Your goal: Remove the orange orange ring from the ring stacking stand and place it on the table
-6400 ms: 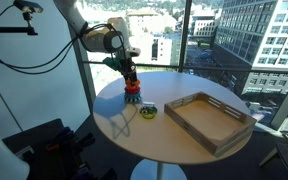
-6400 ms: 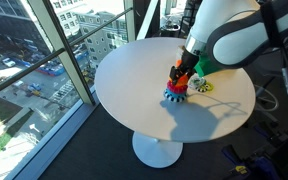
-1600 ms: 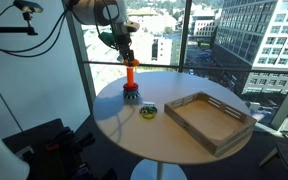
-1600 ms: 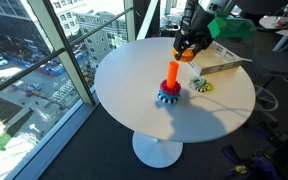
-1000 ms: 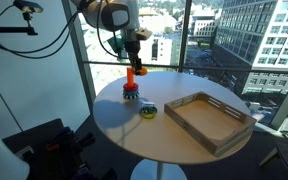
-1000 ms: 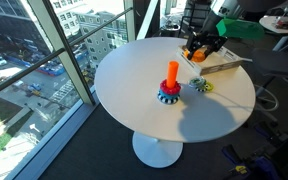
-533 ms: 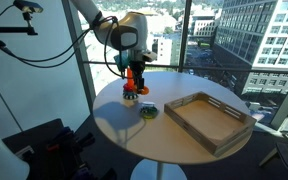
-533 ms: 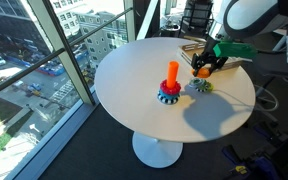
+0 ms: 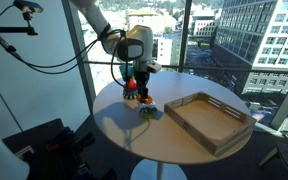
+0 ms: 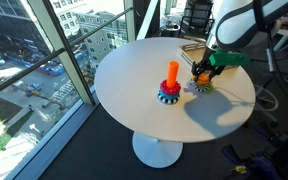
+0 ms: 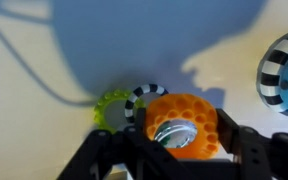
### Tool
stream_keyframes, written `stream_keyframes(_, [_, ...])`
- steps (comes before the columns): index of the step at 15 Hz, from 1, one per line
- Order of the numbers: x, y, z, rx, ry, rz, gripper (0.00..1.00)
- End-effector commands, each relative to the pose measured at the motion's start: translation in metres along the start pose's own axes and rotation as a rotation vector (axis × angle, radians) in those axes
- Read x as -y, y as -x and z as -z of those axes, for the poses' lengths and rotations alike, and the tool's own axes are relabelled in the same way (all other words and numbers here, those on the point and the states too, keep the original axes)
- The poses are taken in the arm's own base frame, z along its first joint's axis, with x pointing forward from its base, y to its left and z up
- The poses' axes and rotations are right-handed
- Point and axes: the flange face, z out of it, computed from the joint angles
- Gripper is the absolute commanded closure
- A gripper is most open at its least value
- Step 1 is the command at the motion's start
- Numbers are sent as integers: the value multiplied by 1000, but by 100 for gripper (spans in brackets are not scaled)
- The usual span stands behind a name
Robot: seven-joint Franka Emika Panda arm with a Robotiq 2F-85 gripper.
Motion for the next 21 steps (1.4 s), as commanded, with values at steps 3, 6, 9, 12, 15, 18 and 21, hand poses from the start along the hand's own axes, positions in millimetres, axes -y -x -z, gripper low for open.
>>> stream_keyframes(3, [3,-13,-5,-7,26,-19,0])
stream_keyframes(6, [3,-12,-5,5,31,-8,0])
stream_keyframes(9, [4,-7,0,46,32,24,0])
stream_keyframes(12, [6,-1,11,117,33,73,0])
stream_keyframes(15, [10,6,28,208,45,129,0])
stream_keyframes(18, [14,10,51,268,79,142,0])
stream_keyframes(21, [21,17,75,292,88,150,0])
